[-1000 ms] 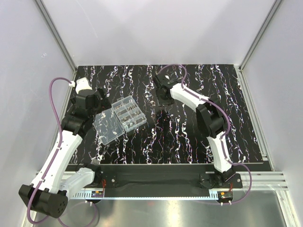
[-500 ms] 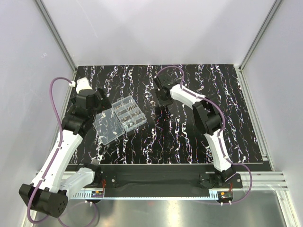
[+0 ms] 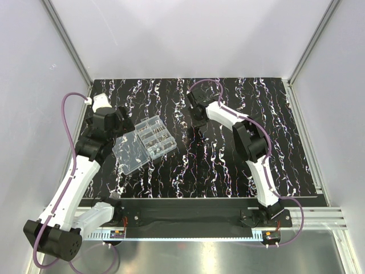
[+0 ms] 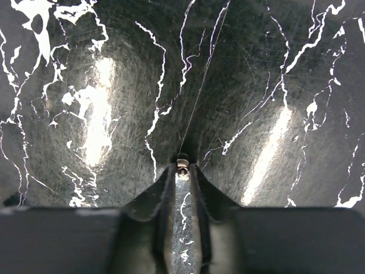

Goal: Sort the screws and nuts into containers

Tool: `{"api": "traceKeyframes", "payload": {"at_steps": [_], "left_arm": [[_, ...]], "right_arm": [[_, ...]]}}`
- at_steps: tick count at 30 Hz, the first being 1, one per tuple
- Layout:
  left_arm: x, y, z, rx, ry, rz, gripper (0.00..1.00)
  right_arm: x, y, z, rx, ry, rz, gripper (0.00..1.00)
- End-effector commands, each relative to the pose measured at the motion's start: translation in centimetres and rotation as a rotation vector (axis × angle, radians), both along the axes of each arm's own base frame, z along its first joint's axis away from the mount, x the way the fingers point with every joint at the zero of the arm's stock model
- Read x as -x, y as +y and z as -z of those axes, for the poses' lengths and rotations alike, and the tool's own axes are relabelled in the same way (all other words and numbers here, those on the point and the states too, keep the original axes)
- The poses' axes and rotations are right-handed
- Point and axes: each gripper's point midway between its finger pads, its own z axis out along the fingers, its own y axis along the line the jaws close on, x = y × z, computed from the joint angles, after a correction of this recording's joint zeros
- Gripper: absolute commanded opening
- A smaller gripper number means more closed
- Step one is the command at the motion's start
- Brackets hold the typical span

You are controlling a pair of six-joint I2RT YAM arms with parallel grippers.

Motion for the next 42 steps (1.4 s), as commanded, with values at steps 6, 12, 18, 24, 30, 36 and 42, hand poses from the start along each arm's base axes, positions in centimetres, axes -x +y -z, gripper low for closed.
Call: {"api": "traceKeyframes", "payload": {"at_steps": [6,12,18,24,30,36,42], "left_arm": [[-0.6,-0.2,-0.6,0.002,-0.032,0.007,0.99],[-0.6,-0.2,-0.5,0.003,-0.029,0.007,0.99],[-0.5,-0.3,-0.7,0.007,-0.036,0.010,0.99],[-0.5,-0.4,-0.8,0.011,-0.038,0.013,0.99],[-0.5,-0.5,-0.9,0.014,-0.043,0.020,0.99],[-0.4,-0.3,-0.9,0.006,-0.041,0.013,0.99],[-0.5,-0.2,-0.8,0.005,-0.039,0.010,0.99]], "right_arm": [[0.3,0.3,0.5,-0.011,0.021,-0.013,0.02],[1.4,3.8,-5.5,-0.158,-0.012,-0.076,0.00],[5.3,10.1,-11.9,-0.258,-0.110,-0.240,0.00],[10.4,14.3,-10.5,-0.297,-0.018,-0.351,0.00],[11.1,14.4,-8.7,-0.259,0.004,-0.347,0.00],[10.3,14.5,-8.1,-0.233,-0.010,-0.333,0.00],[10.7,14.1,-6.3,-0.208,0.031,-0.327,0.00]]}}
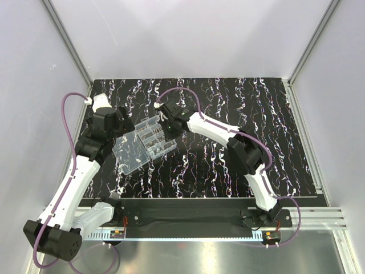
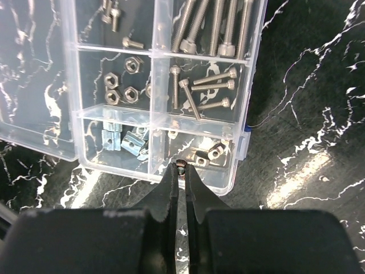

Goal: Sort the screws and nuts into containers

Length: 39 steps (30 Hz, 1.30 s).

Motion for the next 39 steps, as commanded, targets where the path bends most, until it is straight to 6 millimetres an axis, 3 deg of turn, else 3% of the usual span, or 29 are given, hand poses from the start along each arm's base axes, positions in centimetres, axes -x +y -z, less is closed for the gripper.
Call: {"api": "traceKeyframes", "payload": {"at_steps": [1,4,8,10,16,19,23,26,27,29,30,31,34,37,38,39], "left_arm": [[-0.5,-0.3,-0.8,0.005,-0.039,0.010,0.99],[-0.5,-0.2,-0.8,0.004,-0.040,0.010,0.99],[-0.4,-0.3,-0.9,0.004,-0.040,0.011,0.99],[-0.4,-0.3,-0.9,0.006,-0.041,0.010,0.99],[-0.4,-0.3,-1.1,0.010,-0.049,0.011,0.99],[-0.4,-0.2,-1.1,0.009,-0.047,0.009,0.99],[-0.2,-0.2,-1.3,0.008,-0.053,0.010,0.99],[-0.2,-0.3,-1.5,0.010,-0.059,0.018,0.99],[-0.2,-0.3,-1.5,0.010,-0.059,0.021,0.99],[-0.3,-0.6,-1.5,0.019,-0.059,0.034,0.99],[-0.4,-0.8,-1.5,0.023,-0.060,0.041,0.99],[-0.4,-0.9,-1.6,0.026,-0.061,0.049,0.99],[-0.6,-1.7,-1.8,0.040,-0.066,0.089,0.99],[-0.7,-2.1,-2.5,0.054,-0.085,0.114,0.99],[-0.6,-2.2,-2.8,0.058,-0.090,0.118,0.99],[-0.6,-2.3,-3.2,0.063,-0.098,0.123,0.99]], "right_arm": [[-0.6,0.0,0.1,0.005,-0.009,0.021,0.00],[-0.7,0.0,-0.1,0.006,-0.016,0.030,0.01],[-0.8,0.1,-0.5,-0.001,-0.021,0.022,0.14],[-0.6,0.0,-0.6,0.002,-0.012,0.021,0.27],[-0.3,-0.2,-1.4,-0.003,-0.011,0.005,0.46],[-0.6,-0.6,-2.4,0.013,-0.036,0.020,0.55],[-3.0,-2.2,-6.3,0.005,-0.146,0.107,0.74],[-5.6,-4.6,-9.5,-0.065,-0.201,0.196,0.94],[-7.3,-6.5,-10.2,-0.084,-0.204,0.266,0.96],[-8.3,-8.9,-12.5,-0.129,-0.223,0.330,1.00],[-9.8,-11.5,-13.4,-0.147,-0.236,0.400,1.00],[-10.5,-12.6,-14.5,-0.170,-0.266,0.429,1.00],[-11.3,-17.9,-17.9,-0.186,-0.397,0.556,1.00],[-10.4,-23.6,-19.8,-0.166,-0.497,0.690,1.00],[-9.1,-25.3,-20.2,-0.164,-0.515,0.718,1.00],[-8.6,-26.1,-20.5,-0.176,-0.533,0.737,1.00]]}}
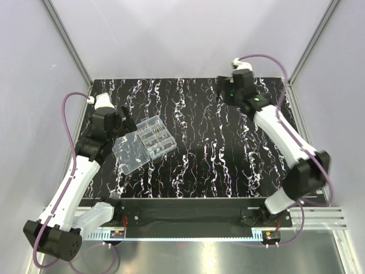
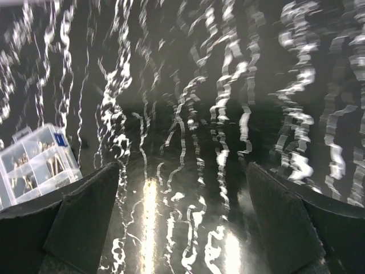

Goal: Sort the screws and nuts into containers

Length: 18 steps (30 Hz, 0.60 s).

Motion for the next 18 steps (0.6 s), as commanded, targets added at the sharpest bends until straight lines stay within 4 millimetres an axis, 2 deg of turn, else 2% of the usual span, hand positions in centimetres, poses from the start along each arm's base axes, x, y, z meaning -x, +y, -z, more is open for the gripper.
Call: {"api": "traceKeyframes", "payload": {"at_steps": [1,2,4,5,7,8,9,10,11,12,14,18], "left_arm": [[-0.3,-1.1,-3.4,0.039,-0.102,0.065,0.99],[-0.1,-1.6,-3.9,0.054,-0.112,0.088,0.99],[0.4,-1.9,-4.3,0.066,-0.120,0.110,0.99],[0.8,-2.2,-4.6,0.081,-0.126,0.130,0.99],[1.4,-2.6,-4.3,0.102,-0.123,0.150,0.99],[2.0,-2.8,-4.5,0.117,-0.136,0.165,0.99],[2.4,-2.8,-3.5,0.122,-0.123,0.166,0.99],[2.7,-2.8,-3.4,0.134,-0.130,0.168,0.99],[3.3,-2.9,-3.7,0.157,-0.150,0.175,0.99],[3.8,-3.1,-2.7,0.170,-0.138,0.181,0.99],[4.9,-3.8,-3.6,0.224,-0.185,0.225,0.99],[6.8,-5.1,-4.0,0.304,-0.247,0.298,0.99]], "right_arm": [[1.8,-2.7,-3.7,-0.034,-0.152,0.089,1.00],[3.5,-4.0,-3.1,-0.038,-0.157,0.107,1.00],[5.0,-5.3,-2.9,-0.066,-0.183,0.156,1.00],[6.8,-6.4,-1.8,-0.070,-0.183,0.189,1.00],[8.3,-7.2,-1.2,-0.126,-0.207,0.232,1.00],[10.1,-7.7,0.5,-0.145,-0.206,0.229,1.00],[10.7,-7.6,0.6,-0.184,-0.230,0.226,1.00],[11.4,-7.6,1.1,-0.206,-0.237,0.216,1.00],[12.9,-7.6,2.7,-0.226,-0.232,0.194,1.00],[13.4,-7.6,3.1,-0.252,-0.237,0.192,1.00],[14.8,-7.8,4.3,-0.294,-0.250,0.191,1.00],[16.4,-7.8,5.3,-0.353,-0.248,0.189,1.00]]}}
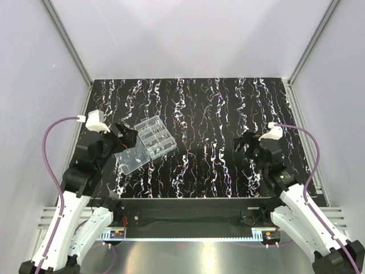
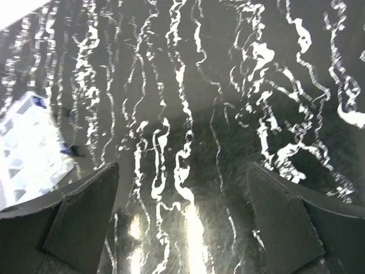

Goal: Sort the screws and nuts into containers

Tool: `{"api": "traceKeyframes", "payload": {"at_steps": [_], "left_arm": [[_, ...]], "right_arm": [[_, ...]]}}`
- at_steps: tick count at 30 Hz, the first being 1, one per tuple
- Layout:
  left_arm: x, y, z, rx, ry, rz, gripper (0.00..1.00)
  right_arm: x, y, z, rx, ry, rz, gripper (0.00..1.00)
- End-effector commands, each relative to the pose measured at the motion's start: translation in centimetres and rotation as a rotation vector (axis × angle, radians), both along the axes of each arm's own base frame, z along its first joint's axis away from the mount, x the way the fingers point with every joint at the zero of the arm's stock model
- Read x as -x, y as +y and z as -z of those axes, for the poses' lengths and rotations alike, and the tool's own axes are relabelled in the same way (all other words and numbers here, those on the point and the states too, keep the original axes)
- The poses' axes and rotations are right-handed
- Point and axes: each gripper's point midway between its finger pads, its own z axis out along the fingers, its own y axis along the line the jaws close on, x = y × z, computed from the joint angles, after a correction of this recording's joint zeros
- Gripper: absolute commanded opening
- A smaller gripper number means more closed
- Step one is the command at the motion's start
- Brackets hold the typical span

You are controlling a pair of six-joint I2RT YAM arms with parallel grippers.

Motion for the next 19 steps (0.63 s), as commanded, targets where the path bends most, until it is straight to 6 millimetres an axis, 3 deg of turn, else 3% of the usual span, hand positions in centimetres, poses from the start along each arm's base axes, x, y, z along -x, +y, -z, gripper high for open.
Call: {"api": "traceKeyframes", "payload": {"at_steps": [1,8,19], "left_arm": [[1.1,-2.1,-1.7,0.115,-0.096,0.100,0.99],[2.9,-1.4,-1.7,0.164,-0.151,0.076,0.99],[3.5,-0.7,-1.4,0.170,-0.163,0.043,0.99]], "right_arm": [[-0.1,0.7,-2.8,-0.120,-0.110,-0.003,1.00],[1.2,0.7,-3.9,-0.124,-0.127,-0.034,1.00],[1.6,0.8,-4.5,-0.113,-0.135,-0.058,1.00]]}}
